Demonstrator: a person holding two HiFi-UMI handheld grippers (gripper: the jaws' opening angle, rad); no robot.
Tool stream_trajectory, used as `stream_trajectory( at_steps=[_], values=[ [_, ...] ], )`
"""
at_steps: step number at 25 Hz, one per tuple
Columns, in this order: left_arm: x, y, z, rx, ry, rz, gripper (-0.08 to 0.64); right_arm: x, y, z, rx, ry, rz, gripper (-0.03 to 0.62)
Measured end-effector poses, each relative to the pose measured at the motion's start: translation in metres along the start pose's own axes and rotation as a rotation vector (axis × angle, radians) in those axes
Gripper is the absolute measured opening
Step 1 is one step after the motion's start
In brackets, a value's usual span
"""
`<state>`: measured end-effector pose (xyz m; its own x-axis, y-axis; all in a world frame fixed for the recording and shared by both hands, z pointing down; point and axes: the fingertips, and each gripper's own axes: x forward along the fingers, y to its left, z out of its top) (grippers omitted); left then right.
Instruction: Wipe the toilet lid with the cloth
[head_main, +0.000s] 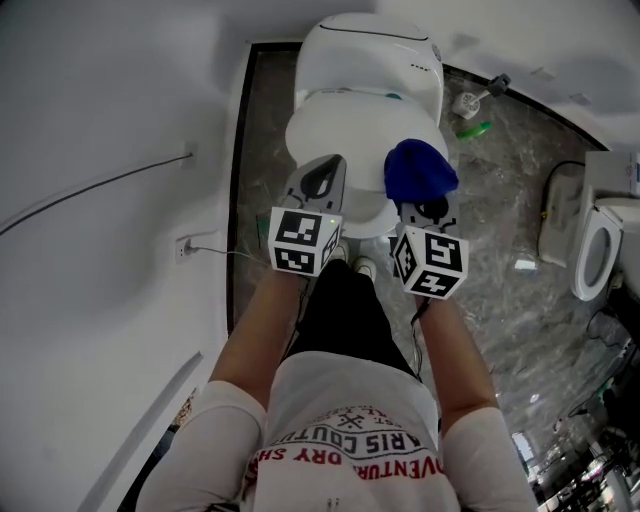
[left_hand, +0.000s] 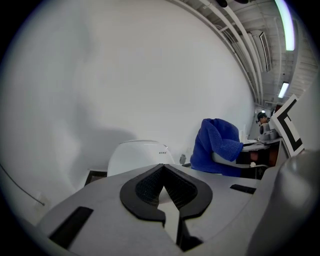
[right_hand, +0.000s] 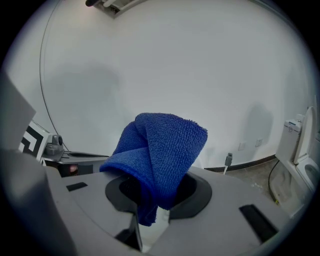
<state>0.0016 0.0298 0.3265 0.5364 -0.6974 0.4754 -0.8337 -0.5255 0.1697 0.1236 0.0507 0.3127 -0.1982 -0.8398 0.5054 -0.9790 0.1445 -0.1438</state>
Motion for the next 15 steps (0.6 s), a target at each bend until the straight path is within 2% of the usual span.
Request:
stream_trajectory(
  at_steps=[8,15],
  values=[
    [-0.017,-0.004,-0.077,-0.021,0.031,0.053,0.006,-0.008,0.012,-0.072,-0.001,0.059,0.018,0.087],
    [-0.018,-0.009,-0.142,-0.07,0.115,0.052,0.006,-0.006,0.012,-0.131,0.015,0.145,0.017,0.087]
  ],
)
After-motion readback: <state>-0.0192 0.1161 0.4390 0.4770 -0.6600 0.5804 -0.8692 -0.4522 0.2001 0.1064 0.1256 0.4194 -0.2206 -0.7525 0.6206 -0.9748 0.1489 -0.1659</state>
